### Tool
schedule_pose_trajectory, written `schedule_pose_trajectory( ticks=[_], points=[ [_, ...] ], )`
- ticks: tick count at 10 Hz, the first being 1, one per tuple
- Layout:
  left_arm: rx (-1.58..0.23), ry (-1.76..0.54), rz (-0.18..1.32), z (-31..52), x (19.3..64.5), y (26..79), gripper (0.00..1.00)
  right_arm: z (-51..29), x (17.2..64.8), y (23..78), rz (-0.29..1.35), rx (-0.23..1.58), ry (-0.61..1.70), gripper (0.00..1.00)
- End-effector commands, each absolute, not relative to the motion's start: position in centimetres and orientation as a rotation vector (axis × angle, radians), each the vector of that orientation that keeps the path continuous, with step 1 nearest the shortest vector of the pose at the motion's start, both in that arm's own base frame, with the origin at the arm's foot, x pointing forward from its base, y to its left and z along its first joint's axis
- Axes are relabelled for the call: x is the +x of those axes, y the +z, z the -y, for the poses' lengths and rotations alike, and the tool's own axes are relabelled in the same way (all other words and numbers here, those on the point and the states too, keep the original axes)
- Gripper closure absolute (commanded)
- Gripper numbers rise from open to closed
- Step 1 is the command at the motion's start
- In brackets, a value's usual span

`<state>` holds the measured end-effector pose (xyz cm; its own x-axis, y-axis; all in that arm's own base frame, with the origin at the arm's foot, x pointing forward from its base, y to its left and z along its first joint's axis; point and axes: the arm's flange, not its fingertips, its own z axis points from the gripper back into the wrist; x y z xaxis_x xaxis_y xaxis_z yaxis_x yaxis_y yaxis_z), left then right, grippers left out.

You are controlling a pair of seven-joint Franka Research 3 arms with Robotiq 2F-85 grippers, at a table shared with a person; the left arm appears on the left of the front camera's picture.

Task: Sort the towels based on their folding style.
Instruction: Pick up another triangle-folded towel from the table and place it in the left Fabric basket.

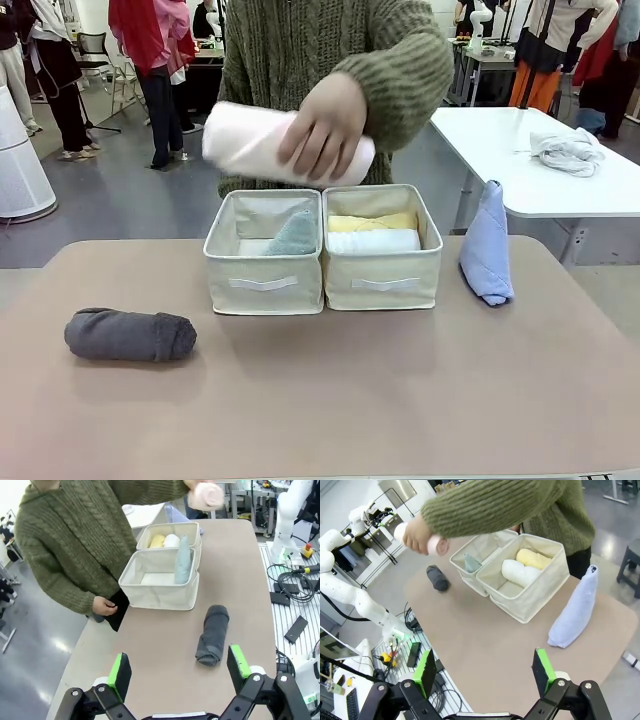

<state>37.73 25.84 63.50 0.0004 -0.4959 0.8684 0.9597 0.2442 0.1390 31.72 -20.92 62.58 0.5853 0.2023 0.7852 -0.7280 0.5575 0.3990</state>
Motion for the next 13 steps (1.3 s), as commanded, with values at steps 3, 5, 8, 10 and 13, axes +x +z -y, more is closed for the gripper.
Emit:
schedule_pose_trajectory(
  ticks=[3,5,8,10,13],
  points=[
    [-0.600,-1.258,0.993,-25.8,37.7,63.5,0.00,20.8,31.7,62.6,0.768,0.808,0.626,0.00],
    [-0.600,-1.258,0.993,-25.8,37.7,63.5,0.00,20.8,31.7,62.6,0.768,0.808,0.626,0.00],
    [-0.600,-1.258,0.993,-25.8,37.7,63.5,0.00,19.5,33.9,63.2,0.677,0.687,0.553,0.00],
    [-0.600,-1.258,0.993,-25.8,37.7,63.5,0.00,16.8,40.1,64.4,0.546,0.534,0.435,0.00],
    [-0.600,-1.258,0.993,-25.8,37.7,63.5,0.00,11.6,48.1,60.5,0.419,0.343,0.369,0.00]
  ],
)
